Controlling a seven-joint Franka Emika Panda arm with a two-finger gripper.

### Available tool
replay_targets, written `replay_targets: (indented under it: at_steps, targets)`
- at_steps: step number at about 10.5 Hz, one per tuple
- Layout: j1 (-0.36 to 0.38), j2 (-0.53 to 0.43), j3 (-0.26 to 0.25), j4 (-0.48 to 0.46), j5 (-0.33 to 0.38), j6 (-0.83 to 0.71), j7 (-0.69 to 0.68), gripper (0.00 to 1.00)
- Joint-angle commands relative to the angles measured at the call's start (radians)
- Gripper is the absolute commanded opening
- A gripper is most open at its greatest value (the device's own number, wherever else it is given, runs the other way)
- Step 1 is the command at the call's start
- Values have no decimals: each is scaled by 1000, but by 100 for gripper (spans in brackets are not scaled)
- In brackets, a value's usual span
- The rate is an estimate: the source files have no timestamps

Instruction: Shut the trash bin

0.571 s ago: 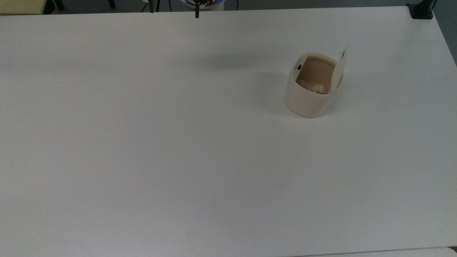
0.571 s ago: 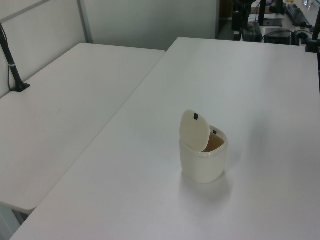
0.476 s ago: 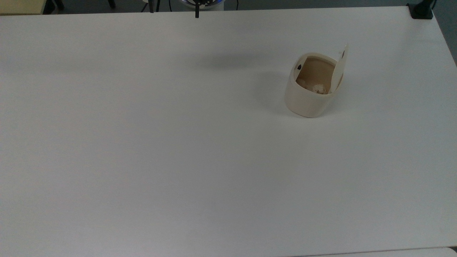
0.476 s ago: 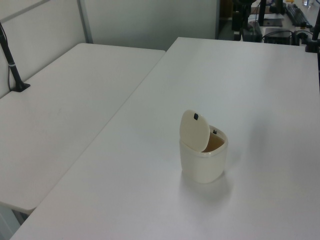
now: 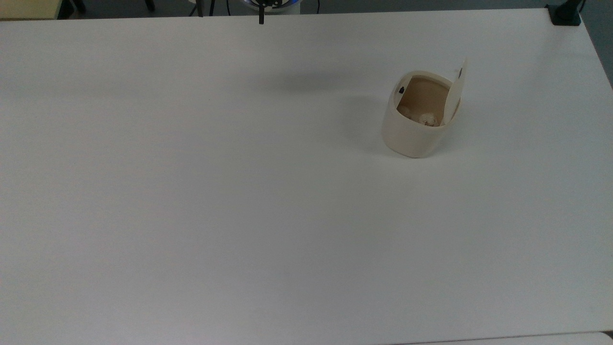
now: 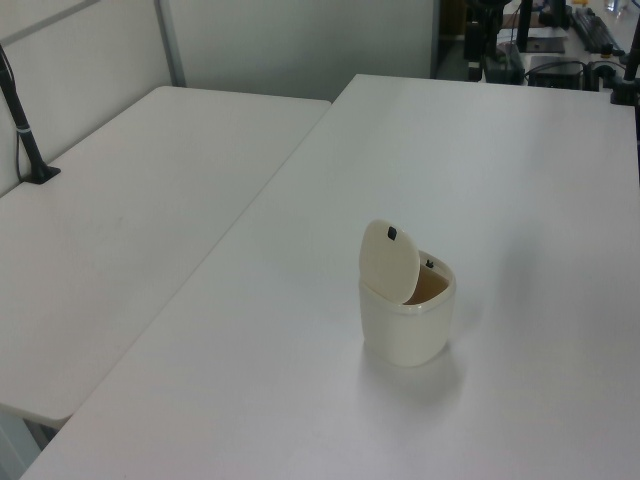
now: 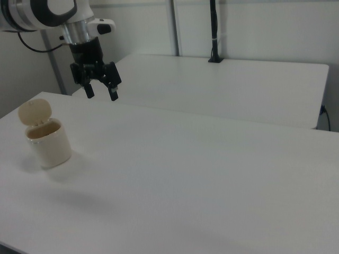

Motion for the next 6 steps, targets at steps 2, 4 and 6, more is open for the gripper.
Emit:
replay_targets:
  at_steps: [2,4,6]
  targets:
    - [2,-18,-3,-12,-6,-10,-3,100]
    - [2,-14,-3,-12,-3,-8,-61,89]
    - [-1,-16,-6,-12,14,-10,-116,35]
